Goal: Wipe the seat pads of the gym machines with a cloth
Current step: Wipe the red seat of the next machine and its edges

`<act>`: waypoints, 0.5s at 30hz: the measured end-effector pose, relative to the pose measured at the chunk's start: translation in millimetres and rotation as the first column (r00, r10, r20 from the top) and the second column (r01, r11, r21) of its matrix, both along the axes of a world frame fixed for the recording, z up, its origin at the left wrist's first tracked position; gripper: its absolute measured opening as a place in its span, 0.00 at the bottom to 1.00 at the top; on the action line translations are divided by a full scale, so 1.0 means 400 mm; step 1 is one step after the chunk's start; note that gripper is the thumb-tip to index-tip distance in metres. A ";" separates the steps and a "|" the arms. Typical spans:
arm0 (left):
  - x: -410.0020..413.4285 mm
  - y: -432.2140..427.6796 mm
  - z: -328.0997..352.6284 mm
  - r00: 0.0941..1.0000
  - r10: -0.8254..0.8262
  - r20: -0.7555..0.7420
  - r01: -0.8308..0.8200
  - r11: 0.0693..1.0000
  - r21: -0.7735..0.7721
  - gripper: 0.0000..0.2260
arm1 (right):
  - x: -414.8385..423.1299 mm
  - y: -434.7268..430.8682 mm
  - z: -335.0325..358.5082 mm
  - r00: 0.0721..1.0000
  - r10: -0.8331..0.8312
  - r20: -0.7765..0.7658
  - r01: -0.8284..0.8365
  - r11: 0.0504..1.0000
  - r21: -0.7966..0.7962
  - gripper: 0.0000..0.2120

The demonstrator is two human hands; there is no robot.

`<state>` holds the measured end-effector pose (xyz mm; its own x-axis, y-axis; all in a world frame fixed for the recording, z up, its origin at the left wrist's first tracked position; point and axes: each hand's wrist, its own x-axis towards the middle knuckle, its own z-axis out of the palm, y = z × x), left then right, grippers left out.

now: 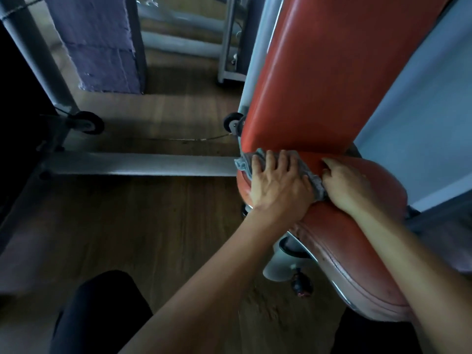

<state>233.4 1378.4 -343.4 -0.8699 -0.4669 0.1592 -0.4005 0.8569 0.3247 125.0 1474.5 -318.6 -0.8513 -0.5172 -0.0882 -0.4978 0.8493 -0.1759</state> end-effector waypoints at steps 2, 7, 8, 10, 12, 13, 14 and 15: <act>0.002 -0.004 0.000 1.000 -0.006 -0.027 0.006 1.000 0.028 0.29 | 0.005 -0.002 0.000 1.000 -0.012 -0.002 0.012 1.000 -0.019 0.23; 0.013 -0.035 -0.018 0.997 -0.008 -0.078 0.012 0.999 0.041 0.24 | 0.049 -0.013 0.013 1.000 -0.025 0.000 0.025 0.997 -0.070 0.20; 0.019 -0.045 -0.019 0.995 0.009 -0.102 -0.004 0.999 0.050 0.25 | 0.057 -0.021 0.013 1.000 -0.028 -0.001 0.028 0.997 -0.071 0.20; 0.035 -0.069 -0.024 0.981 0.052 -0.189 -0.035 0.996 0.088 0.26 | 0.062 -0.033 0.012 0.999 -0.041 0.008 0.041 0.997 -0.068 0.21; 0.054 -0.100 -0.033 0.957 0.103 -0.270 -0.031 0.966 0.259 0.21 | 0.067 -0.040 0.015 0.998 -0.063 0.025 0.065 0.995 -0.072 0.21; 0.060 -0.120 -0.048 0.940 0.157 -0.304 -0.012 0.903 0.429 0.20 | 0.070 -0.042 0.015 0.997 -0.069 0.029 0.071 0.995 -0.068 0.22; 0.067 -0.140 -0.064 0.916 0.225 -0.331 0.036 0.777 0.628 0.21 | 0.075 -0.044 0.016 0.997 -0.070 0.029 0.072 0.996 -0.054 0.23; 0.072 -0.154 -0.081 0.881 0.294 -0.370 0.132 0.598 0.791 0.23 | 0.078 -0.045 0.015 0.997 -0.069 0.025 0.070 0.997 -0.039 0.24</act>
